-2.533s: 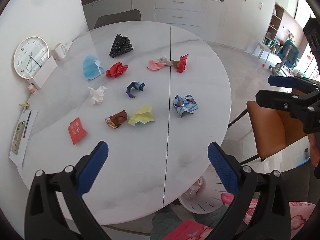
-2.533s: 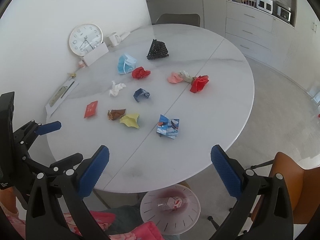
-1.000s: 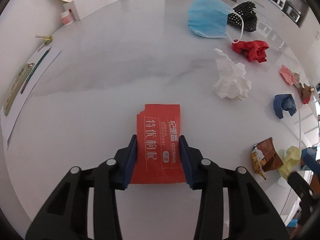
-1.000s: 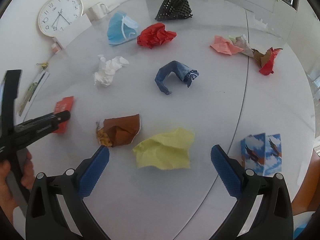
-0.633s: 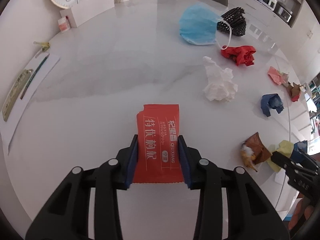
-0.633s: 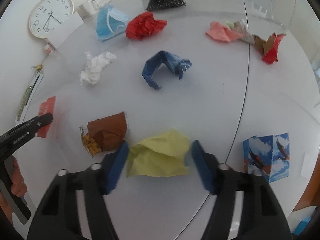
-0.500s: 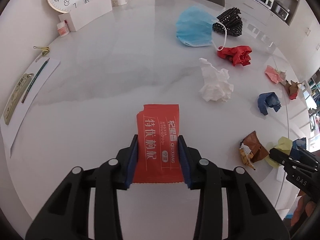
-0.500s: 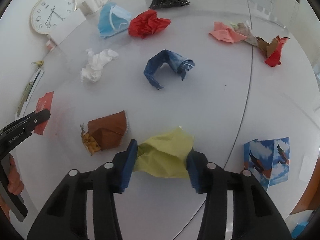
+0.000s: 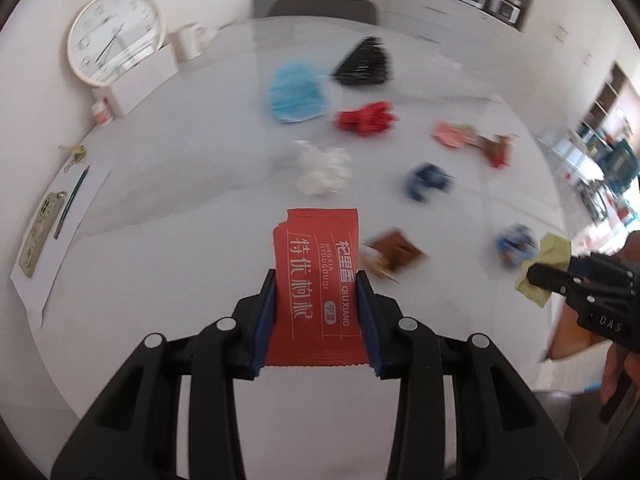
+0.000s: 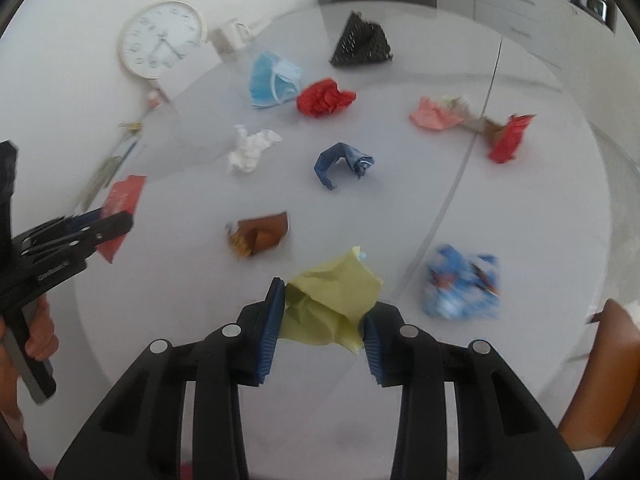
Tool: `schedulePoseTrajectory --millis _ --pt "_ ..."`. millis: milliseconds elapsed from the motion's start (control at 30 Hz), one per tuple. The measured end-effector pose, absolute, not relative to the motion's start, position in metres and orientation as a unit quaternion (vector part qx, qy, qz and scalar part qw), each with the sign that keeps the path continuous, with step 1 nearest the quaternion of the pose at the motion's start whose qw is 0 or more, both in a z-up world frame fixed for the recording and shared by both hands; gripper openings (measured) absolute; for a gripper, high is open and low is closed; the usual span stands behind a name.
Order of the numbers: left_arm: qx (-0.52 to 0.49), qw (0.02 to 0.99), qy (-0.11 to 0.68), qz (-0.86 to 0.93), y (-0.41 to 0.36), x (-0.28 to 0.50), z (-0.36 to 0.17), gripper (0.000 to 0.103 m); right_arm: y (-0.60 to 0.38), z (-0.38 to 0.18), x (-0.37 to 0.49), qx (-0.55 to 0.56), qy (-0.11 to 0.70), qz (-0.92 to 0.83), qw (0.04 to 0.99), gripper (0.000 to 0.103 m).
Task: Collect trash
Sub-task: 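Carry the red packet and yellow paper to the wastebasket and release both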
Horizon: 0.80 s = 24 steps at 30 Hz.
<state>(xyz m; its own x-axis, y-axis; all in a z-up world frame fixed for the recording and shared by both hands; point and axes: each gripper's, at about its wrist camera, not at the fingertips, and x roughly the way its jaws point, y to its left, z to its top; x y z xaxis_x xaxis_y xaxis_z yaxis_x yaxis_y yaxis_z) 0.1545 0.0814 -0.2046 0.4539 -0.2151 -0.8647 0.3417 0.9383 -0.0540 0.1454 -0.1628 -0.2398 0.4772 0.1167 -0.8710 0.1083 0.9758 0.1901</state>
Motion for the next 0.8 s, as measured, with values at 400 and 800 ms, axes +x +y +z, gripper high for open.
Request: schedulePoseTrajectory --millis 400,800 --pt "0.064 0.826 0.512 -0.225 -0.048 -0.005 -0.177 0.037 -0.219 -0.206 -0.014 0.062 0.525 0.04 0.848 0.038" --pt "0.079 0.76 0.591 -0.259 -0.128 -0.094 -0.236 0.038 -0.271 -0.209 -0.07 0.056 0.524 0.07 0.847 0.039"
